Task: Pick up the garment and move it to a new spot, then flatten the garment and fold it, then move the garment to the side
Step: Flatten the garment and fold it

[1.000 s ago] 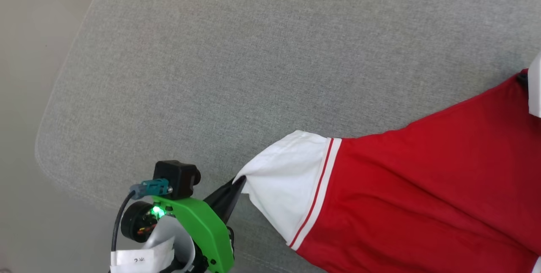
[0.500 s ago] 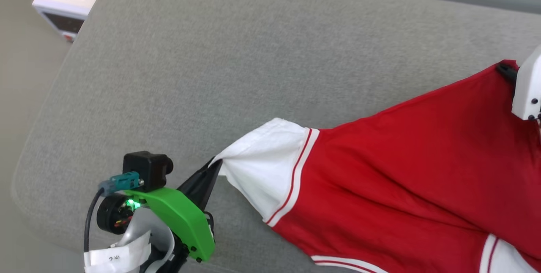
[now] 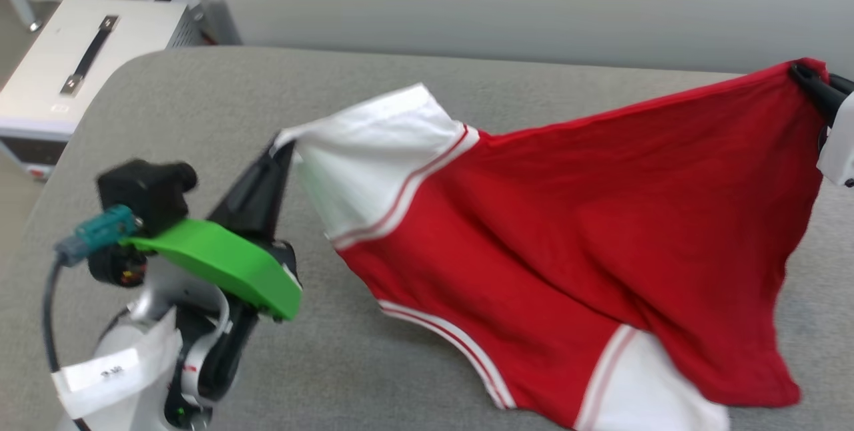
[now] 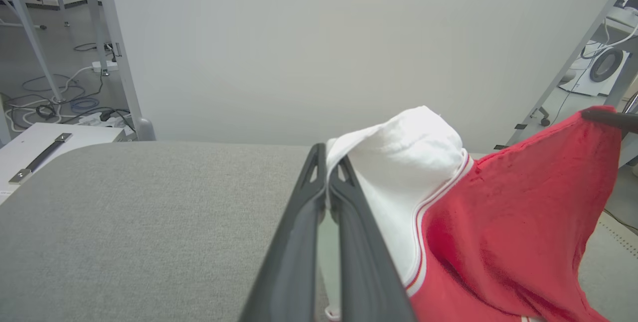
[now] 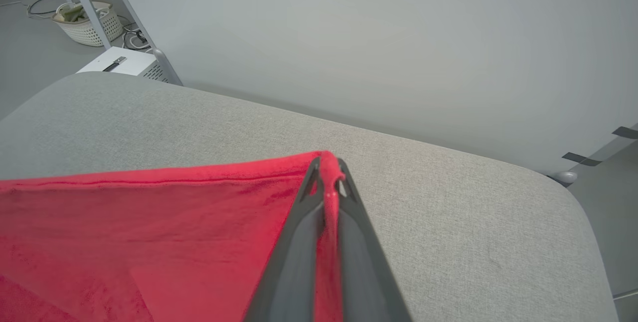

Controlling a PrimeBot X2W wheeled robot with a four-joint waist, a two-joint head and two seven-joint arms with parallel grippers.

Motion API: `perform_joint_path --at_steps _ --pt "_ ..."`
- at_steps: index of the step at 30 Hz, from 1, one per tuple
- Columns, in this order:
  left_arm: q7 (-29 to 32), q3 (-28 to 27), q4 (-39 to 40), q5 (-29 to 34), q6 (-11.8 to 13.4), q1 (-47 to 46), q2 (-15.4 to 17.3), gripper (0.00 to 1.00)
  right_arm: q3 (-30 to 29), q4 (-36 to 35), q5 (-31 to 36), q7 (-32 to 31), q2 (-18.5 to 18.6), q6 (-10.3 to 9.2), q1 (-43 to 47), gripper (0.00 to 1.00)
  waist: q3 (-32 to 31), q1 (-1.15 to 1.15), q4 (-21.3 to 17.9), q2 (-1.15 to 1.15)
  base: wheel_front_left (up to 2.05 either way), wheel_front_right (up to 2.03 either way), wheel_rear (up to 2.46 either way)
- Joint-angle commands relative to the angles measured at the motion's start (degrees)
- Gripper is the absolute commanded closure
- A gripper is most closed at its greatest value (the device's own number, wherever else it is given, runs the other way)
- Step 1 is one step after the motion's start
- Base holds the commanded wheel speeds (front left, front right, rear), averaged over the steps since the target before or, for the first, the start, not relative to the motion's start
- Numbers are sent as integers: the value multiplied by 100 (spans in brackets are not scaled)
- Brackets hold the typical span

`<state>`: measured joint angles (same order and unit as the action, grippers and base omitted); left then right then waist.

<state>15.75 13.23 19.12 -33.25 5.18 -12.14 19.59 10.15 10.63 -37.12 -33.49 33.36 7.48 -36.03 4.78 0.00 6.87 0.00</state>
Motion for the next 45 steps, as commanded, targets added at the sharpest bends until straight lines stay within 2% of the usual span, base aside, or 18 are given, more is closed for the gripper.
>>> perform_joint_path --at_steps 1,13,20,28,32,37,45 --pt "-97 -72 20 79 57 -207 -24 100 -19 -110 -25 41 8 1 115 100 -299 0 -309 0 0 0 0" --pt "-530 -449 158 408 203 -1169 45 100 -478 -1310 58 -139 -108 1 349 100 -505 0 -737 0 0 0 0" --pt "-657 -667 261 543 174 -1564 263 100 -740 -1745 121 -263 -191 1 303 100 -502 0 -961 0 0 0 0" --pt "-688 -811 371 709 -14 -2181 639 100 -920 -1990 205 -184 -199 1 83 100 -242 0 -1066 0 0 0 0" --pt "-609 -787 256 758 -184 -2617 836 100 -971 -2027 222 -112 -179 1 -101 100 14 0 -1060 0 0 0 0" --pt "-531 -696 -69 819 -427 -3276 1037 100 -1030 -1953 294 29 -158 1 -489 100 476 0 -1034 0 0 0 0" --pt "-469 -458 -647 891 -796 -4438 1167 100 -1007 -1587 467 303 -171 1 -1467 100 1479 0 -1005 0 0 0 0"
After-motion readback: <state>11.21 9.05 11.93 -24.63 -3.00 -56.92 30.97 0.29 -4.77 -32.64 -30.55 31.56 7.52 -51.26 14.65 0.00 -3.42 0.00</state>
